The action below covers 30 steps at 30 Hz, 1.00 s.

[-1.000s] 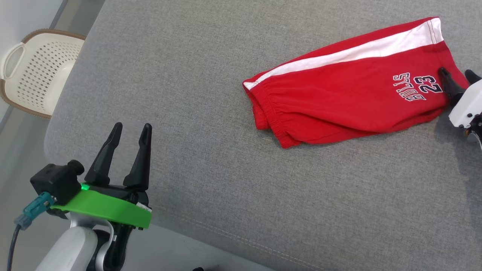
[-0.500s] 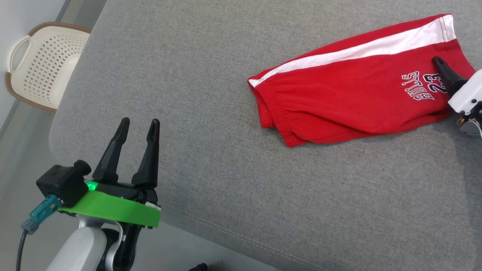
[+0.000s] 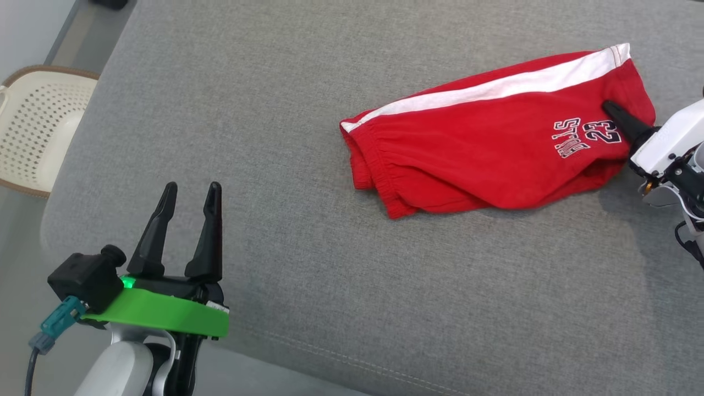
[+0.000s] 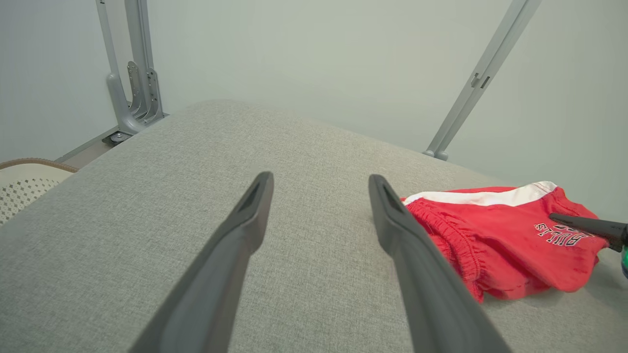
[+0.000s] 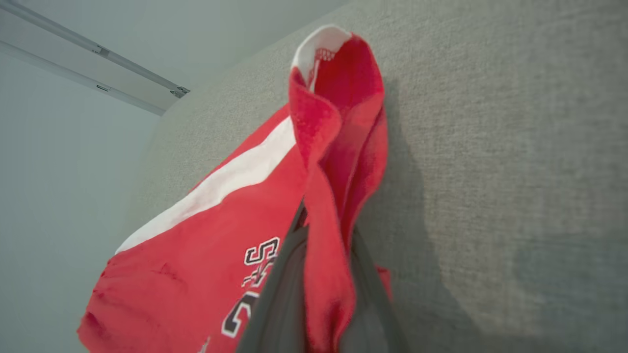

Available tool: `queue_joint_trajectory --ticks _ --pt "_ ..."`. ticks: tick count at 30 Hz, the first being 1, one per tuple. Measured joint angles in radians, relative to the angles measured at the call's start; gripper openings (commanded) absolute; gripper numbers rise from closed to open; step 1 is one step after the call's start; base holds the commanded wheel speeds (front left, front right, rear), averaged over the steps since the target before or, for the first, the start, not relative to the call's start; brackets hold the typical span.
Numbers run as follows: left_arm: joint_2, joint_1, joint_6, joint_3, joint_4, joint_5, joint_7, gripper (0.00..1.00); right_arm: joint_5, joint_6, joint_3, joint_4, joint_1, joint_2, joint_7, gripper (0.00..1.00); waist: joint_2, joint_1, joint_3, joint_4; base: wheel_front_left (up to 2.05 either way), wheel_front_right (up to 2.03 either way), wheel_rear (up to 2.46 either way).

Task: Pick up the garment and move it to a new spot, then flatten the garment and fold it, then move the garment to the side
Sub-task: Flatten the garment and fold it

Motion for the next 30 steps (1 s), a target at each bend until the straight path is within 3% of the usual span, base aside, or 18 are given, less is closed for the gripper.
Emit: queue_joint_trajectory --ticks 11,20,30 --pt "-0.006 0.045 -0.008 0.026 0.010 0.012 0.000 1.00 0.117 0.020 -0.082 -0.071 0.156 -0.017 -0.012 0.00 0.0000 0.0000 -0.070 -0.099 0.00 0.00 0.00" --pt "0.000 0.087 -0.015 0.035 0.013 0.038 0.000 1.00 0.177 0.027 -0.149 -0.142 0.319 -0.020 -0.088 0.00 0.0000 0.0000 -0.126 -0.165 0.00 0.00 0.00" --pt "0.043 0.118 -0.022 -0.005 0.038 0.089 0.001 1.00 0.129 0.032 -0.092 -0.353 0.330 -0.015 -0.116 0.00 0.0000 0.0000 -0.168 -0.179 0.00 0.00 0.00"
